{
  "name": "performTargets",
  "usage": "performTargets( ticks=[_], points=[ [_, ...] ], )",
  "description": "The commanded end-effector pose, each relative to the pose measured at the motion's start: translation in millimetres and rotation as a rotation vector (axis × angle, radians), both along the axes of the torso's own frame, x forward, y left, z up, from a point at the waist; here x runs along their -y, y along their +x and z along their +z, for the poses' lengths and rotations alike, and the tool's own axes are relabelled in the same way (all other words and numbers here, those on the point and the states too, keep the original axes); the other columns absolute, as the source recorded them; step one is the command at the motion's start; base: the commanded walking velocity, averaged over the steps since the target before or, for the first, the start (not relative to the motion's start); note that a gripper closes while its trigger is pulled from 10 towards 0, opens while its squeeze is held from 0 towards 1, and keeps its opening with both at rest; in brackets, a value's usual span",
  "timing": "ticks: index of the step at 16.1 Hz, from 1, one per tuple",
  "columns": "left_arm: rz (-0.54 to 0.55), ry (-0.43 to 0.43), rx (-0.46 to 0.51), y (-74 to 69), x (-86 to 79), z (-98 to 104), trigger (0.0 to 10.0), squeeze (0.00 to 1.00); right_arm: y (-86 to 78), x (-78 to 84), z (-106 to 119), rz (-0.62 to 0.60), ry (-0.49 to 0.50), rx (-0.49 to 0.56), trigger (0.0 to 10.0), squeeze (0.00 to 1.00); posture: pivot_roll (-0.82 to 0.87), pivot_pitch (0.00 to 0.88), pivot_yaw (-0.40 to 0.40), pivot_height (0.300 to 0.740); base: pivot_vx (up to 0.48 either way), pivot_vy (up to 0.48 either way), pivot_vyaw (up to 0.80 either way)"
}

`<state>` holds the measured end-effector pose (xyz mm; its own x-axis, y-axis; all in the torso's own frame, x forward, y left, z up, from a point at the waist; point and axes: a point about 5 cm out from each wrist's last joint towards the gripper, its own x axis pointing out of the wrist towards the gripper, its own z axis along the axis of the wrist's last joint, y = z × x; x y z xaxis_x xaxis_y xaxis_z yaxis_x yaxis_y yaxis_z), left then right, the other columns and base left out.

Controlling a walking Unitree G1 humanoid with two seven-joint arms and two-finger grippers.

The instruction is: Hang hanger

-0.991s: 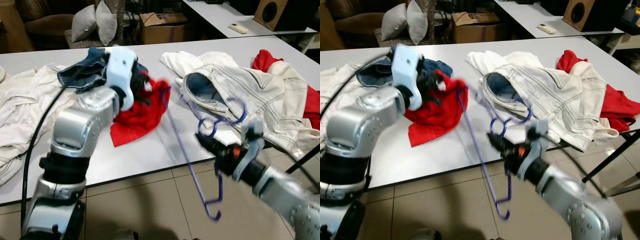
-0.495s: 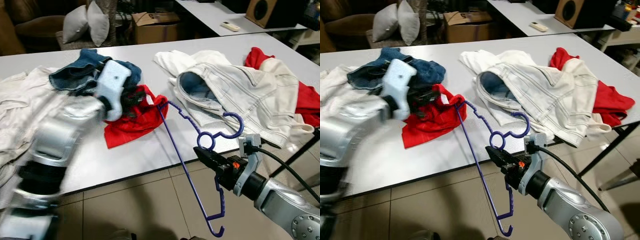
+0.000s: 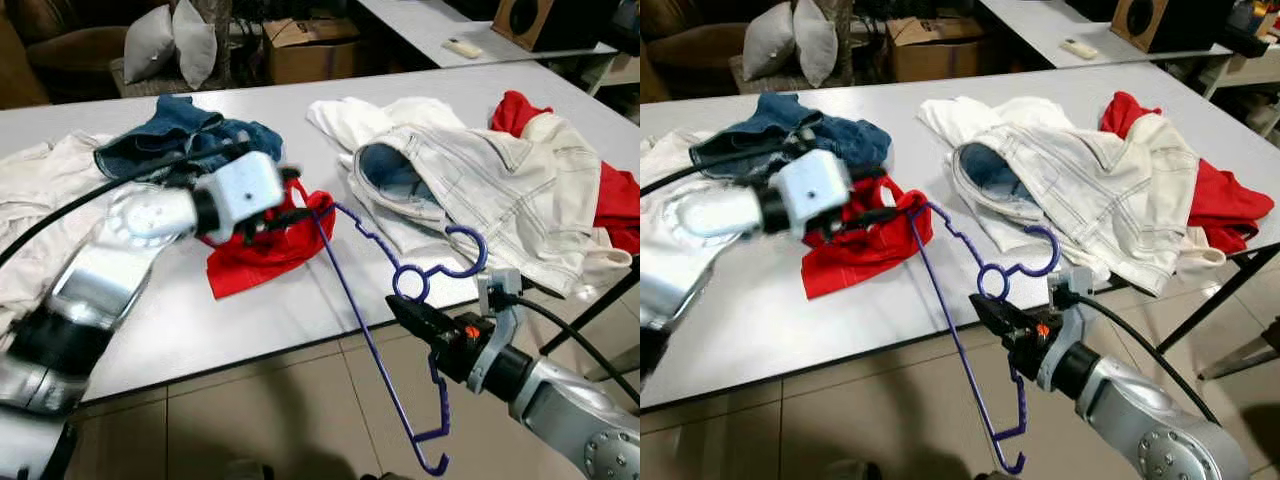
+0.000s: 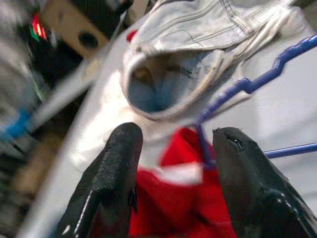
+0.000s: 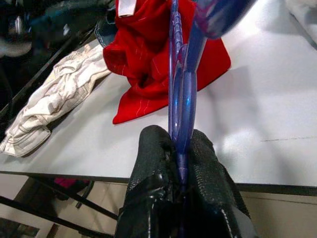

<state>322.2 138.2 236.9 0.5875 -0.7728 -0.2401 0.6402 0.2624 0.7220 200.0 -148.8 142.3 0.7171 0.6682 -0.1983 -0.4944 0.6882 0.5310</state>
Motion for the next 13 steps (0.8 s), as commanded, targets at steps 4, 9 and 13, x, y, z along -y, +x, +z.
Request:
performTargets(
  ticks=[4,9,13],
  points=[
    [-0.106,0.229,0.094,14.1,10.5,-12,10.0,0.00,-0.7,-1.9,6,0.014,0.008,0.035,10.0,0.00,-0.02,0.035,0.007,0.740,0.000,0.000,0.00],
    [-0.096,0.420,0.072,37.6,-4.7,-20,10.0,0.00,0.5,-4.6,7,0.023,0.009,0.045,10.0,0.00,-0.02,0.028,0.011,0.740,0.000,0.000,0.00],
    [-0.021,0.491,0.132,55.4,-7.4,-20,10.0,0.00,0.3,-6.8,7,0.043,0.010,0.047,10.0,0.00,-0.02,0.016,0.010,0.740,0.000,0.000,0.00]
  ],
)
